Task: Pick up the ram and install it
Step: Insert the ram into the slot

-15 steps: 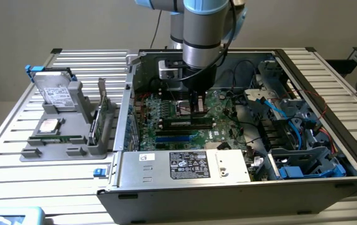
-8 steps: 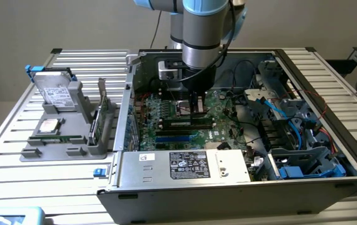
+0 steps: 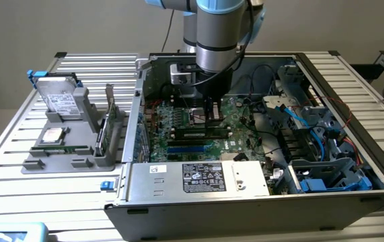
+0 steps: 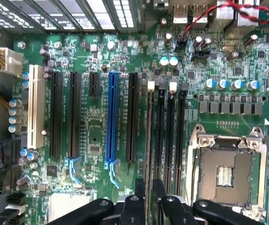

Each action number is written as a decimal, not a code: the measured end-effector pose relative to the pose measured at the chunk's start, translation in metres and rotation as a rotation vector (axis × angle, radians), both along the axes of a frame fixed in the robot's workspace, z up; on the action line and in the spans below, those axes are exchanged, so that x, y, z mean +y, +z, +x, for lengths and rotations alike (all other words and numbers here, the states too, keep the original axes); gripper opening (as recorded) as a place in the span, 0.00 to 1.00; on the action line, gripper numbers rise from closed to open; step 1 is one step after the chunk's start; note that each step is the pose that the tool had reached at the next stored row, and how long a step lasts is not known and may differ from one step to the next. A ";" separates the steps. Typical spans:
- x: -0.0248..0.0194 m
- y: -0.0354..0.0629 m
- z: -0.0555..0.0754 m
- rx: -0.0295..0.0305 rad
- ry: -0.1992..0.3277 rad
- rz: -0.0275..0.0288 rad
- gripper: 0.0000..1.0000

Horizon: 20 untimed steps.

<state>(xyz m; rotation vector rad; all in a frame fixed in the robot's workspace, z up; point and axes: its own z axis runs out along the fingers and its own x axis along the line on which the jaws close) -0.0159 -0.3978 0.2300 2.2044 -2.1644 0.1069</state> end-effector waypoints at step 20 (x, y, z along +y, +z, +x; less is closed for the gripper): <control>-0.0026 0.0151 0.013 0.0021 0.000 0.0012 0.22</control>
